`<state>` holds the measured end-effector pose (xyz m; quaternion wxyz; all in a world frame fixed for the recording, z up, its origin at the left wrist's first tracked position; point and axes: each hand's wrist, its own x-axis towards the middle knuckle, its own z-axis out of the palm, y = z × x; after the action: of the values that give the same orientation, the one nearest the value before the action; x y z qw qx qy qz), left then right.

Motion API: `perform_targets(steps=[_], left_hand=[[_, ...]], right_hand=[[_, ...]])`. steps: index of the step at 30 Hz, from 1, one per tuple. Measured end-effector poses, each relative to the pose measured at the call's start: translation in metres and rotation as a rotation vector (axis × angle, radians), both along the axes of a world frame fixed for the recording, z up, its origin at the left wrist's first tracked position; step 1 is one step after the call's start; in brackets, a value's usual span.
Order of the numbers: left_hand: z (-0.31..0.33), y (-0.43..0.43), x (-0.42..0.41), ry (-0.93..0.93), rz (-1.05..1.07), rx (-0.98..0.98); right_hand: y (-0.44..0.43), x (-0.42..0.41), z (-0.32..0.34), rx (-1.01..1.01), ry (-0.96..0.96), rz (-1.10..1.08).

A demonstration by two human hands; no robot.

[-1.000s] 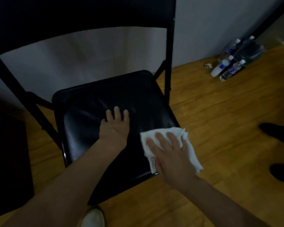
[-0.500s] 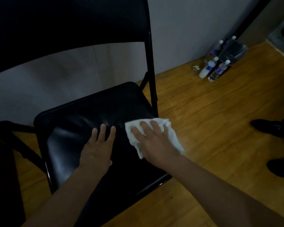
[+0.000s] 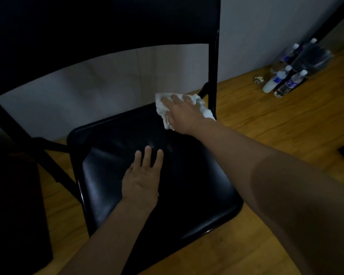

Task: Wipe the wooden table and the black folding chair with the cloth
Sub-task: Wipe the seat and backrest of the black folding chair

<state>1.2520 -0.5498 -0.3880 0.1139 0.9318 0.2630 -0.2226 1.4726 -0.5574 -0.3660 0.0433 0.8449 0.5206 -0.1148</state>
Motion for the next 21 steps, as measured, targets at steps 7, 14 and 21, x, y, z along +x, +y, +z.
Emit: perform_targets(steps=[7, 14, 21], left_hand=[[0.002, 0.007, -0.018, -0.206, 0.078, -0.167], [0.050, -0.022, -0.025, -0.829, 0.717, -1.049], [0.056, -0.049, -0.014, -0.768, 1.020, -1.566]], right_hand=[[-0.095, -0.070, 0.039, 0.361, 0.727, -0.159], [-0.135, -0.083, 0.063, 0.415, 2.109, -0.812], [-0.219, -0.091, 0.030, 0.539, 1.267, -1.052]])
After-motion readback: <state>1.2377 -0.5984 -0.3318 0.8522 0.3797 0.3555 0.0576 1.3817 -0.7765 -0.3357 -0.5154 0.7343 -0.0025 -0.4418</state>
